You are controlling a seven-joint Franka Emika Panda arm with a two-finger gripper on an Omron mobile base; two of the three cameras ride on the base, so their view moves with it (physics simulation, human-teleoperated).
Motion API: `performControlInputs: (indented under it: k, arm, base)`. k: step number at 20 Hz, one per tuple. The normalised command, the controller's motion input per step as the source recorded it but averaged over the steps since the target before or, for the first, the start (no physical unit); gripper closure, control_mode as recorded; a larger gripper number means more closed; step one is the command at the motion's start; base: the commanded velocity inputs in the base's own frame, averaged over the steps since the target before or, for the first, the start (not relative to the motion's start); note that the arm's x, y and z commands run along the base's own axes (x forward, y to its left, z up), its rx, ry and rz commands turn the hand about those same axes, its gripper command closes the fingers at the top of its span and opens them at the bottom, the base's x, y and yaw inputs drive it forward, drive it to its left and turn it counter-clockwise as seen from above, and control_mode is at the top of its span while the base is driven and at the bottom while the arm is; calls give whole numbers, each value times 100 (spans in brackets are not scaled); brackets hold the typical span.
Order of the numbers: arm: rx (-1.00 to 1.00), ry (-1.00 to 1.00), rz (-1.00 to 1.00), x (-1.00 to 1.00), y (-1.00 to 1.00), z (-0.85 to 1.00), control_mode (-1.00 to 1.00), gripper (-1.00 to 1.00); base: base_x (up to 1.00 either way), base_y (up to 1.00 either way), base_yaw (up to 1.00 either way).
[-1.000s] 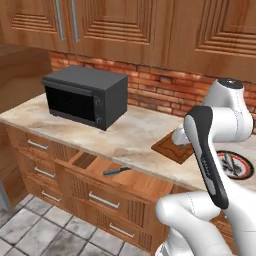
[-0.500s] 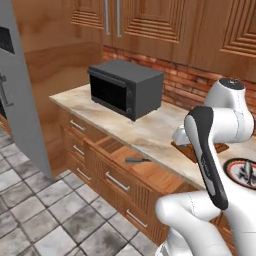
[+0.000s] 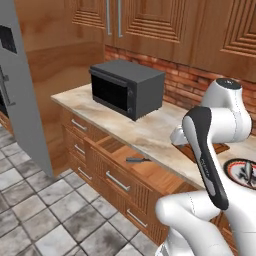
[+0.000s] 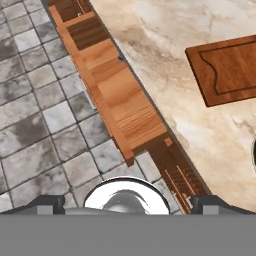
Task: Pick up the knife from the drawer and place it on the cutting board. Then place the meat from the plate to the cutting board.
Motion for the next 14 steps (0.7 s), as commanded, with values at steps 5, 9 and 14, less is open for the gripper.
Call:
performControlInputs:
  k: [5,9,14]
  arm:
    - [0,0,0,0,0,0,100,-100]
    - [0,0,0,0,0,0,100,-100]
    - [0,1,-1,-6,-1,-18,-100,-100]
  base:
    - [32,-67,-29]
    - [22,-54,-41]
    - [1,-18,-11]
